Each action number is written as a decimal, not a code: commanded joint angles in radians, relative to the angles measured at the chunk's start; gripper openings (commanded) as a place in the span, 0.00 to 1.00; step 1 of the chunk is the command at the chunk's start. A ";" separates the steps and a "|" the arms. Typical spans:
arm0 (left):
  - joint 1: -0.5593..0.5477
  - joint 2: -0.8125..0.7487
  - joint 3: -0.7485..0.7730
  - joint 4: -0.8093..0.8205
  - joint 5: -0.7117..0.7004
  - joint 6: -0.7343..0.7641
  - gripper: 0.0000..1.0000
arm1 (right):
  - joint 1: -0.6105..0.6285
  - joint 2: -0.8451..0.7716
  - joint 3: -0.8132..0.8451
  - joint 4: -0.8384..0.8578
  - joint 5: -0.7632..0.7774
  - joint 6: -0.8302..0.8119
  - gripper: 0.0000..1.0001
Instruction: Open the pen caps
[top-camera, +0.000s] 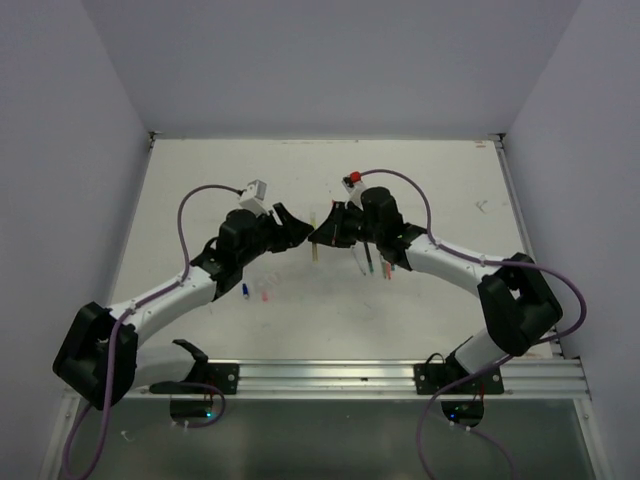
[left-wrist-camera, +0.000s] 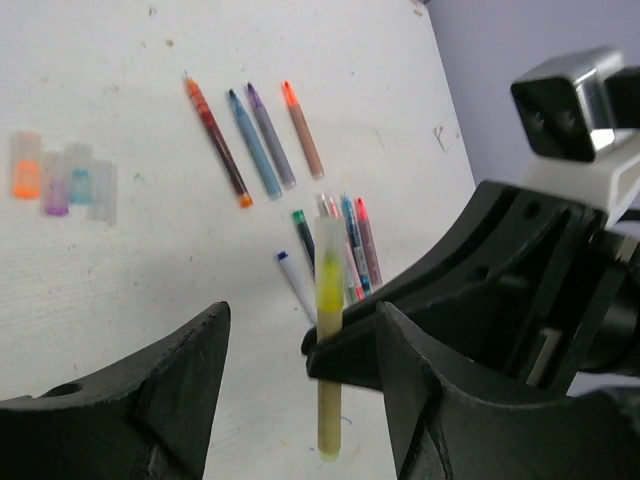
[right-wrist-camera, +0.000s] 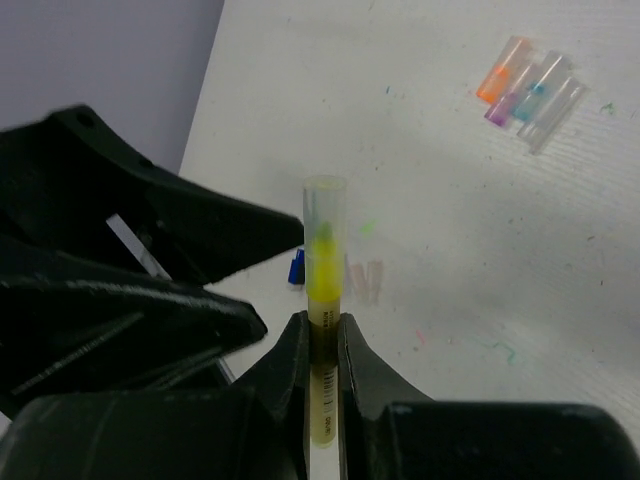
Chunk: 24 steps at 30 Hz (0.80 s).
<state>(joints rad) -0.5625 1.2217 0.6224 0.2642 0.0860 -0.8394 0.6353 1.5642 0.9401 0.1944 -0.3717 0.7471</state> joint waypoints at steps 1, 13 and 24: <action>0.013 0.001 0.086 -0.029 -0.054 0.051 0.63 | 0.012 -0.052 -0.020 -0.033 -0.090 -0.087 0.00; 0.013 0.076 0.096 0.033 0.023 0.010 0.51 | 0.027 -0.070 -0.034 0.020 -0.124 -0.075 0.00; 0.012 0.124 0.099 0.081 0.092 -0.023 0.02 | 0.029 -0.010 0.006 0.040 -0.101 -0.072 0.00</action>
<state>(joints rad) -0.5545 1.3182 0.6910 0.3046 0.1413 -0.8570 0.6594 1.5455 0.9047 0.1898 -0.4721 0.6865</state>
